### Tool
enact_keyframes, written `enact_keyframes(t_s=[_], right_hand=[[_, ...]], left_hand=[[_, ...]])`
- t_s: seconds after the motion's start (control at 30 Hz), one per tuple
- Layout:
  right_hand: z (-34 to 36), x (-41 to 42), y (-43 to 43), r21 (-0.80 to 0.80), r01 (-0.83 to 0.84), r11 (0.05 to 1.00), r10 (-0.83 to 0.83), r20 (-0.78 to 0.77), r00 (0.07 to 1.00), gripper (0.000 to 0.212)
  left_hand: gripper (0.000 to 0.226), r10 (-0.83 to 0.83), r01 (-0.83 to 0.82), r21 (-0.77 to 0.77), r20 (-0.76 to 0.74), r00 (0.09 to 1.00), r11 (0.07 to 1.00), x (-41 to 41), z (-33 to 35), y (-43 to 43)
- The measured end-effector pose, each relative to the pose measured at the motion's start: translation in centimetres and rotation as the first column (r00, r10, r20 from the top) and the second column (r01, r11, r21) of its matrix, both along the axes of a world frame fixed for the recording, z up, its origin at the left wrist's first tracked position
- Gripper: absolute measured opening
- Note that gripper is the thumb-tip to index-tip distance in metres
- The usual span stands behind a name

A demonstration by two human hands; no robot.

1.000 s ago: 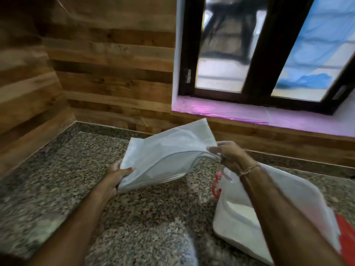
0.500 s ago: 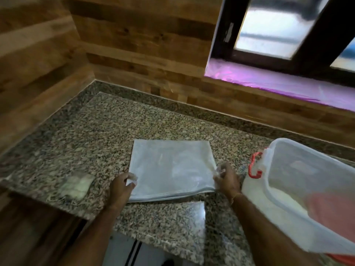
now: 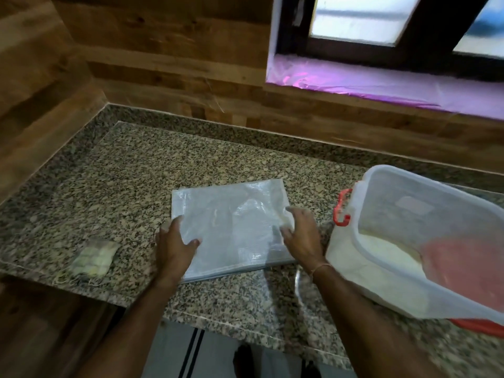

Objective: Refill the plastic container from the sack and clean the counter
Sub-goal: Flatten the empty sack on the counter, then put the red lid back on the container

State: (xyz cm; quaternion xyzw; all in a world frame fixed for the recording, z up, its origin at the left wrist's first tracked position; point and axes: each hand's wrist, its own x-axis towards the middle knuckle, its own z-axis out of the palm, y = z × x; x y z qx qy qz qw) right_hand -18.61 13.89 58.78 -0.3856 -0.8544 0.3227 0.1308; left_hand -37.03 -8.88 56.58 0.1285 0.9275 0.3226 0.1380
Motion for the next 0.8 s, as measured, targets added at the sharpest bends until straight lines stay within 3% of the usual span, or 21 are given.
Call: enact_keyframes(t_s=[0.2, 0.4, 0.63, 0.8], right_hand=[[7.9, 1.1, 0.4, 0.088, -0.060, 0.994, 0.085, -0.318, 0.944, 0.052], [15.5, 10.6, 6.1, 0.223, 0.008, 0.975, 0.124, -0.571, 0.812, 0.046], [15.1, 27.9, 18.1, 0.191, 0.249, 0.950, -0.096, -0.580, 0.809, 0.044], [9.1, 38.8, 24.9, 0.127, 0.370, 0.920, -0.312, -0.334, 0.890, 0.041]], left_hand=[[0.070, -0.141, 0.167, 0.141, -0.177, 0.974, 0.976, 4.3, 8.7, 7.1], [0.069, -0.280, 0.369, 0.191, -0.374, 0.884, 0.910, 13.4, 14.8, 15.2], [0.072, -0.469, 0.589, 0.149, -0.466, 0.751, 0.794, 28.3, 16.3, 26.1], [0.090, -0.660, 0.733, 0.049, -0.398, 0.638, 0.679, 39.1, 14.4, 32.8]])
